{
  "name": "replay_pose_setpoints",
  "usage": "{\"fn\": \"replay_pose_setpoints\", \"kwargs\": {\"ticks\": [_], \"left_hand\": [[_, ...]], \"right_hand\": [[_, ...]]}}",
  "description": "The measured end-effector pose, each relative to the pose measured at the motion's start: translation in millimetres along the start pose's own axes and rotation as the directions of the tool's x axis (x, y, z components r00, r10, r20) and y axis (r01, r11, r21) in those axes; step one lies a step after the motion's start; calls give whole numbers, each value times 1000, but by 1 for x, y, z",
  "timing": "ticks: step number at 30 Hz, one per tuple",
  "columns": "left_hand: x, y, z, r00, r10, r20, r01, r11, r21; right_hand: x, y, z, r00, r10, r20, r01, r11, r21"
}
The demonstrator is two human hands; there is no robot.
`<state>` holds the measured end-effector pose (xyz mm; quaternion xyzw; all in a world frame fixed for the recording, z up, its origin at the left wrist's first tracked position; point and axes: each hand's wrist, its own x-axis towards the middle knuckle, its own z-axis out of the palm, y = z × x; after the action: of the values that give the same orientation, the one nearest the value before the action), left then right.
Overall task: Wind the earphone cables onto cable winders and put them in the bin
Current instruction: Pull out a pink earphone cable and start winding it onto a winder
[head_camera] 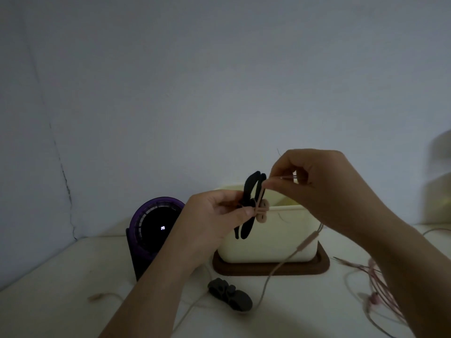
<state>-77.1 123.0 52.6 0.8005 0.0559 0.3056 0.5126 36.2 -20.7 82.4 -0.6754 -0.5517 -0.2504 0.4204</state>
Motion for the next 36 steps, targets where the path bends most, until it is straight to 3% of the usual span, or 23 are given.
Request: {"fn": "replay_pose_setpoints", "kwargs": {"ticks": [3,6,10,12,14,17,21,29,32,36], "left_hand": [[-3,4,0,998,16,64,-15,1000,-18],[-3,5,0,991,34,130,-28,999,-42],[-4,8,4,973,103,207,-67,982,-175],[-2,8,5,983,118,143,-65,941,-333],[2,7,3,996,79,49,-47,881,-471],[6,5,-1,1000,6,-6,-8,789,-615],[9,2,-8,996,-70,-61,12,744,-668],[11,-3,-18,978,-138,-156,0,750,-662],[11,-4,-16,967,-155,-203,10,815,-579],[8,-3,-10,961,-112,-251,36,956,-291]], "right_hand": [[1,6,-4,999,36,-23,-35,998,50],[2,13,-7,993,116,2,-114,970,213],[-1,32,11,967,215,134,-254,822,511],[-5,35,30,947,227,228,-321,715,622],[-8,31,45,940,237,247,-342,672,657],[-11,24,58,951,234,203,-309,779,546],[-13,16,58,951,174,254,-255,908,333],[-13,-2,46,909,104,403,-155,983,95],[-14,-8,39,882,73,465,-92,996,19],[-13,-15,32,882,63,468,-6,993,-121]]}}
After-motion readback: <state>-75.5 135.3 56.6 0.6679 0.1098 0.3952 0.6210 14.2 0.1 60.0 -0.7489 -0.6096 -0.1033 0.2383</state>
